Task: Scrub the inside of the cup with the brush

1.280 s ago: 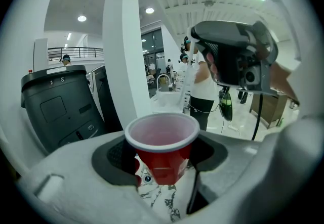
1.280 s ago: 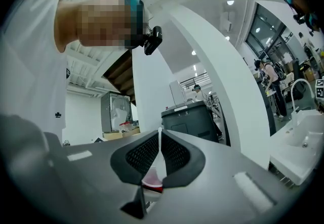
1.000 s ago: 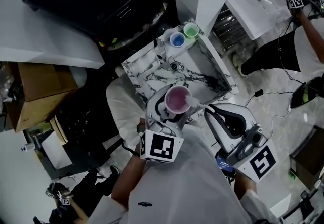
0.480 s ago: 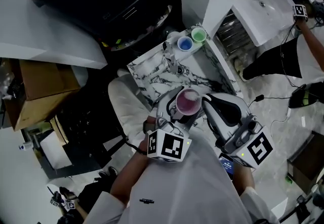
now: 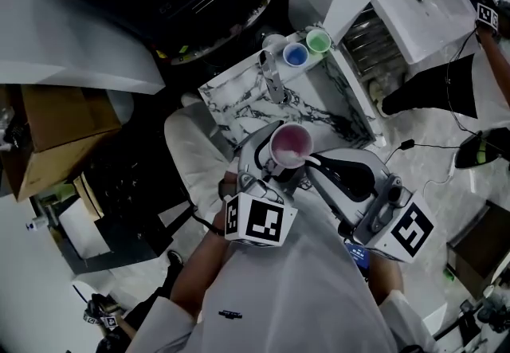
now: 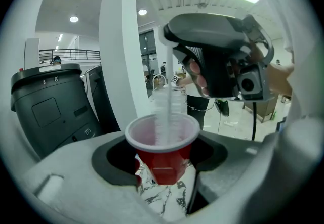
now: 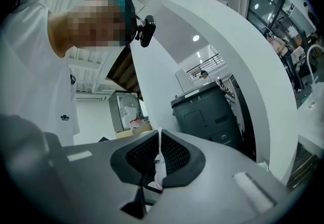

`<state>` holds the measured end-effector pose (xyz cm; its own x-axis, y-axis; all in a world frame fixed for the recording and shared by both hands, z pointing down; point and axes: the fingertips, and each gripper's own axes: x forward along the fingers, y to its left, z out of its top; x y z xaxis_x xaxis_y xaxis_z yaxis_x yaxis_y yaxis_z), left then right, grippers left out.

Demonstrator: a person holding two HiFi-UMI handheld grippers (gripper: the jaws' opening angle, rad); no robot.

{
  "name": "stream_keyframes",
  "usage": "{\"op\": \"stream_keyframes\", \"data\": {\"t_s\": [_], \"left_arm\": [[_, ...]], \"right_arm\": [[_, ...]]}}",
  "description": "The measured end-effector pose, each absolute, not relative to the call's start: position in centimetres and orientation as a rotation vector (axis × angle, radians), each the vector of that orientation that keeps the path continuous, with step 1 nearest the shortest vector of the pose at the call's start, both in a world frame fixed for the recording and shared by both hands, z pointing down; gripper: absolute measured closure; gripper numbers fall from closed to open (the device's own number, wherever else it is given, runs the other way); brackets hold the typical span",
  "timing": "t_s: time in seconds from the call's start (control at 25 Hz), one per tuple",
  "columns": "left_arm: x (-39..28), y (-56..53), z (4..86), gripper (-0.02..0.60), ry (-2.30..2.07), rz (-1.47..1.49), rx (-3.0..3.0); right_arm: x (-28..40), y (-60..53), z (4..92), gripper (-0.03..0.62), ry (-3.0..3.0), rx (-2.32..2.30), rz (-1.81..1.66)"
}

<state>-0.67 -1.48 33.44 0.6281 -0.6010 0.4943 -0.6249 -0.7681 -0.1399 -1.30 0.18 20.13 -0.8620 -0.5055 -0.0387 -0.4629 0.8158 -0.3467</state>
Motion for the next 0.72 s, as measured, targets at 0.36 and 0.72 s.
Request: {"op": "stream_keyframes", "data": {"t_s": [0.36,0.72], "left_arm": [[-2.8,-0.9,33.2,0.284,-1.088,0.801,2.757],[-2.7,0.6,33.2,0.285,-1.063,0.79,2.776]], "right_arm": [[-1.0,1.0,21.3,0.572,2.937,-0.833,-0.505],[-1.5,-0.6,21.2,0.572,2.897,-0.941,-0.473]]}}
